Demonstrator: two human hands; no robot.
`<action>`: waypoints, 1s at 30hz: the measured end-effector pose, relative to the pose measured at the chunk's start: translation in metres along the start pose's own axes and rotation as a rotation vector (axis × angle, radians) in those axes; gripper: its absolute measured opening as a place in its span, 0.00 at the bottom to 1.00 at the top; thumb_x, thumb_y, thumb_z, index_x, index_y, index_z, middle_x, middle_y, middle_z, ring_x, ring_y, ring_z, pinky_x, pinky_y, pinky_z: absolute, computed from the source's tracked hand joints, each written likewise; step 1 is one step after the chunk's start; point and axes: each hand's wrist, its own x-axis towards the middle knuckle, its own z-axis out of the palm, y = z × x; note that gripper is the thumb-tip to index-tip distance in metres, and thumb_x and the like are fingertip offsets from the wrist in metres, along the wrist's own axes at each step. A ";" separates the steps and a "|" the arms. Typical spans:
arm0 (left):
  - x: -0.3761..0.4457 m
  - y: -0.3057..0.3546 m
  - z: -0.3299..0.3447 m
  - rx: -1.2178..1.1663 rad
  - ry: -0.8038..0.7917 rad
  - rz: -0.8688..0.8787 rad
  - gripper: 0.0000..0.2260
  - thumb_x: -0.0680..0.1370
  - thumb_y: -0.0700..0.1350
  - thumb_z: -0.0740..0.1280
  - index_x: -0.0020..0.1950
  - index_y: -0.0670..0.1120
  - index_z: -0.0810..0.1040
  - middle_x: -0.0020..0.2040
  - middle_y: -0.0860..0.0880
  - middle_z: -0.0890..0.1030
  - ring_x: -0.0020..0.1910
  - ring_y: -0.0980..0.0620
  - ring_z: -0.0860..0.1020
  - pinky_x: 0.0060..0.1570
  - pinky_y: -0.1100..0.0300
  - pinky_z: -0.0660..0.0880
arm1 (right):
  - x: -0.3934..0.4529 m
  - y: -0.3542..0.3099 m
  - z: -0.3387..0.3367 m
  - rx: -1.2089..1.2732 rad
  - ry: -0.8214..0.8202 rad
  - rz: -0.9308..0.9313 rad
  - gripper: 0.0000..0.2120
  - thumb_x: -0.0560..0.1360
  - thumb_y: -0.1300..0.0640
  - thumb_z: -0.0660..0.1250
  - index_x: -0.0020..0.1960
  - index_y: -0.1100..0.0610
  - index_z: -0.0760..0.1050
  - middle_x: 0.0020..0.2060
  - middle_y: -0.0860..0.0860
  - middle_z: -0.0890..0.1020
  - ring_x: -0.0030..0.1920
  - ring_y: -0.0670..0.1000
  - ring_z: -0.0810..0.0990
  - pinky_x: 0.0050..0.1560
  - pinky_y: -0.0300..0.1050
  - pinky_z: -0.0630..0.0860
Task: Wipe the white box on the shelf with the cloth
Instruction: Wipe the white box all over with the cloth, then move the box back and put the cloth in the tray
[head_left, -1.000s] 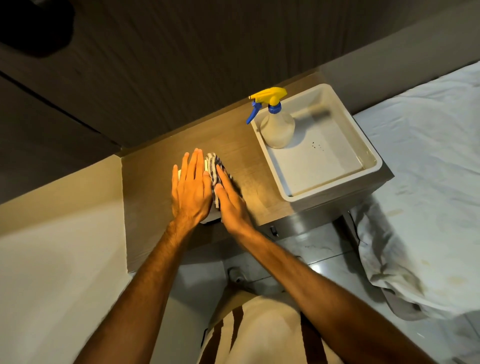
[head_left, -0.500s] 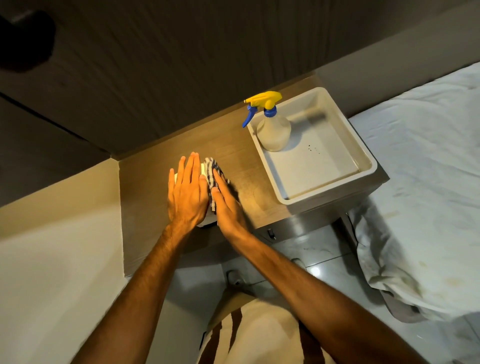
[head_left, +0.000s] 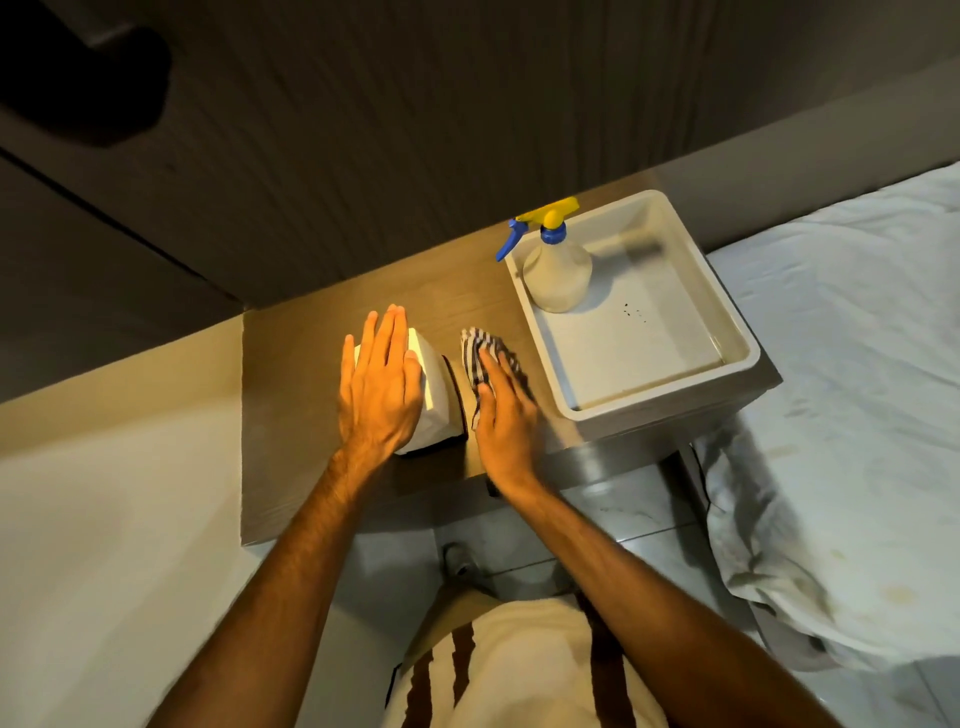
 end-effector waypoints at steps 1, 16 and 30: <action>0.000 0.000 0.000 0.007 0.000 0.003 0.28 0.83 0.52 0.45 0.82 0.44 0.55 0.83 0.45 0.58 0.83 0.45 0.53 0.81 0.44 0.47 | 0.021 0.001 0.005 -0.107 0.002 -0.077 0.25 0.82 0.59 0.63 0.78 0.53 0.65 0.76 0.54 0.70 0.75 0.56 0.71 0.69 0.53 0.76; -0.001 0.000 -0.002 0.029 -0.015 -0.007 0.28 0.83 0.53 0.45 0.83 0.45 0.54 0.83 0.45 0.57 0.83 0.46 0.53 0.81 0.43 0.47 | 0.099 0.025 0.021 -0.741 -0.278 -0.359 0.42 0.77 0.70 0.64 0.83 0.50 0.47 0.83 0.53 0.48 0.83 0.59 0.45 0.81 0.62 0.52; -0.026 0.050 -0.016 -0.205 0.340 0.194 0.24 0.83 0.42 0.58 0.79 0.39 0.62 0.80 0.40 0.64 0.82 0.43 0.56 0.81 0.41 0.54 | -0.064 0.013 -0.058 -0.607 -0.443 -0.168 0.35 0.75 0.65 0.69 0.78 0.49 0.63 0.75 0.55 0.72 0.72 0.60 0.74 0.67 0.59 0.77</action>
